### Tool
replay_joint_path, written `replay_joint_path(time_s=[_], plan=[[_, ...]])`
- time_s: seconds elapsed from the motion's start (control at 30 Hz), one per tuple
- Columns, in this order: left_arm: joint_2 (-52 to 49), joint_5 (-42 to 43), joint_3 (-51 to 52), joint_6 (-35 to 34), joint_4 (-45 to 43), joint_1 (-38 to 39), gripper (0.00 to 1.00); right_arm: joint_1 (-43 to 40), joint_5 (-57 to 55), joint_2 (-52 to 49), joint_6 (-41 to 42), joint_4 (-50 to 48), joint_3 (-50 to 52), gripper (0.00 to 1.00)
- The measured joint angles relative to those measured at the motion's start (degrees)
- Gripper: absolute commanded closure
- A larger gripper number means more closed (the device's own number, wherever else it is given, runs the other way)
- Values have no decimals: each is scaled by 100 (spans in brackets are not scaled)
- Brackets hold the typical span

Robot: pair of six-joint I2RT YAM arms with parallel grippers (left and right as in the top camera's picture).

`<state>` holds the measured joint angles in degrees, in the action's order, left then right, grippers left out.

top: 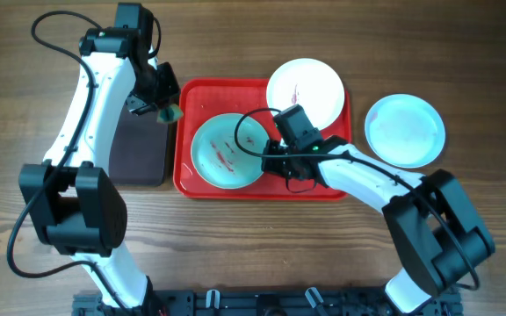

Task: Clean dirty plates on tray and stack at the side
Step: 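Grasp the front-right plate rim and drag it toward the tray's left side, then lower the sponge with the left gripper onto the held plate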

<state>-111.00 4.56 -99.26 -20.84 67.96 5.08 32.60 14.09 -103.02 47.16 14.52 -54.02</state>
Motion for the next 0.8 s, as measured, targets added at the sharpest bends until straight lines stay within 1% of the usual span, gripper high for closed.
replay_joint_path(time_s=[0.23,0.6,0.8], plan=[[0,50,0,2,-7,24,96,0,13,-170,-116,-372,0,96],[-11,131,0,15,13,581,96,-2,-26,-201,-393,-560,0,95],[-258,131,0,24,219,774,96,-79,-66,-201,-396,-586,0,96]])
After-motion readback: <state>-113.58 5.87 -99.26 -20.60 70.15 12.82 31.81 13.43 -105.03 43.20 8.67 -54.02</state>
